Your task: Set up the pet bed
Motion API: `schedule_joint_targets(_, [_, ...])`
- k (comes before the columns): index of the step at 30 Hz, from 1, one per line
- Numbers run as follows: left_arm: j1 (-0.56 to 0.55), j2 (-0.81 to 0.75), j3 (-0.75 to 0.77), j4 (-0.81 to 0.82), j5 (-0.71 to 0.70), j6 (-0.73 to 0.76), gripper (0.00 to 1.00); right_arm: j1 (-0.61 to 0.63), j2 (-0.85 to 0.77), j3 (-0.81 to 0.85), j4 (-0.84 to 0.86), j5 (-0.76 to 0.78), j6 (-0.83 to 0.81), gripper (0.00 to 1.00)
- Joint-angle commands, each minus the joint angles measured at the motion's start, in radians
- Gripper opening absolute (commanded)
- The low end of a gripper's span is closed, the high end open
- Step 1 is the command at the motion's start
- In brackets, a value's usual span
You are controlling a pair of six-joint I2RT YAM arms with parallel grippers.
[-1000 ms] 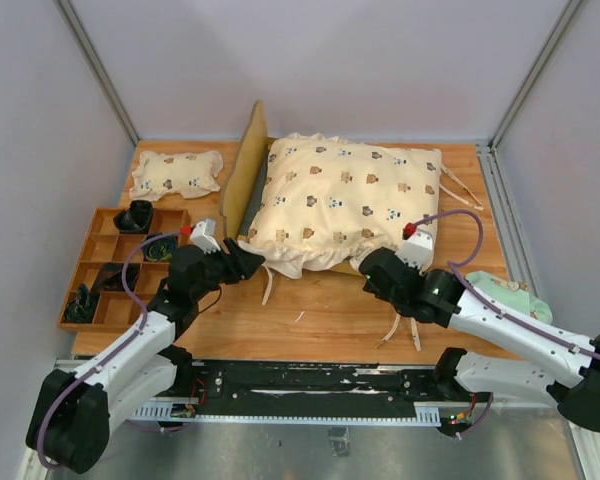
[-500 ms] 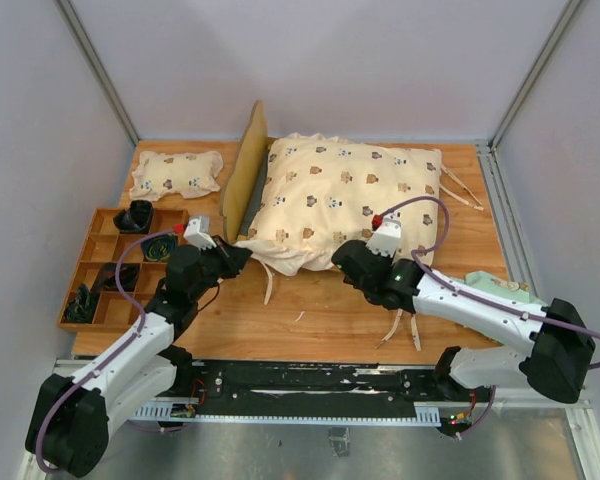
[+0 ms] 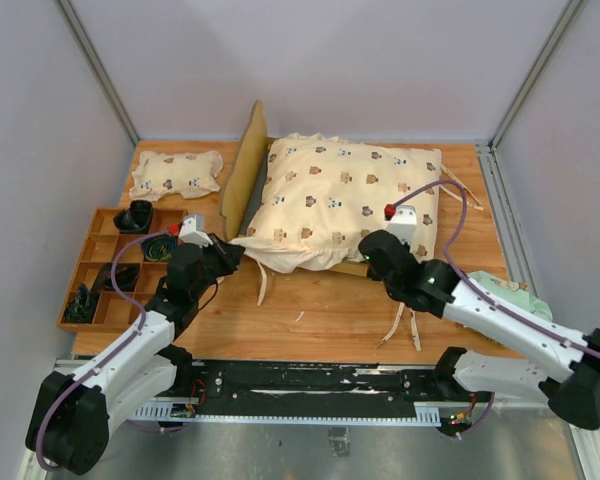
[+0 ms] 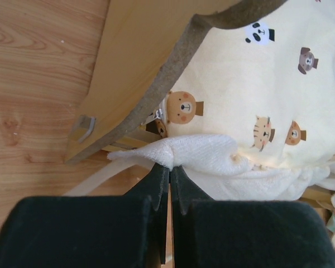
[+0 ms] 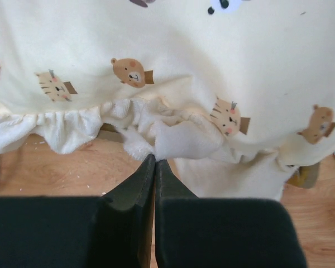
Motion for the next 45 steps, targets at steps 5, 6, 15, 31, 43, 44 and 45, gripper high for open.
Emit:
schedule_joint_targets(5, [-0.005, 0.011, 0.064, -0.052, -0.155, 0.037, 0.0, -0.016, -0.245, -0.006, -0.096, -0.103, -0.252, 0.0])
schedule_joint_targets(6, [-0.005, 0.012, 0.066, -0.055, -0.164, 0.039, 0.0, -0.016, -0.263, -0.007, -0.105, -0.109, -0.27, 0.0])
schedule_joint_targets(15, [-0.005, 0.031, 0.095, -0.1, -0.228, 0.057, 0.0, -0.03, -0.27, 0.009, -0.289, -0.071, -0.296, 0.0])
schedule_joint_targets(31, [-0.005, 0.038, 0.107, -0.12, -0.221, 0.052, 0.0, -0.048, -0.34, -0.08, -0.231, -0.155, -0.069, 0.45])
schedule_joint_targets(43, [-0.005, 0.04, 0.103, -0.105, -0.199, 0.052, 0.0, -0.048, -0.28, -0.268, 0.017, -0.052, 0.173, 0.4])
schedule_joint_targets(44, [-0.005, 0.042, 0.105, -0.104, -0.197, 0.05, 0.0, -0.048, -0.265, -0.268, 0.017, -0.024, 0.186, 0.39])
schedule_joint_targets(45, [-0.005, 0.044, 0.104, -0.104, -0.194, 0.048, 0.0, -0.048, -0.25, -0.265, 0.018, -0.004, 0.192, 0.39])
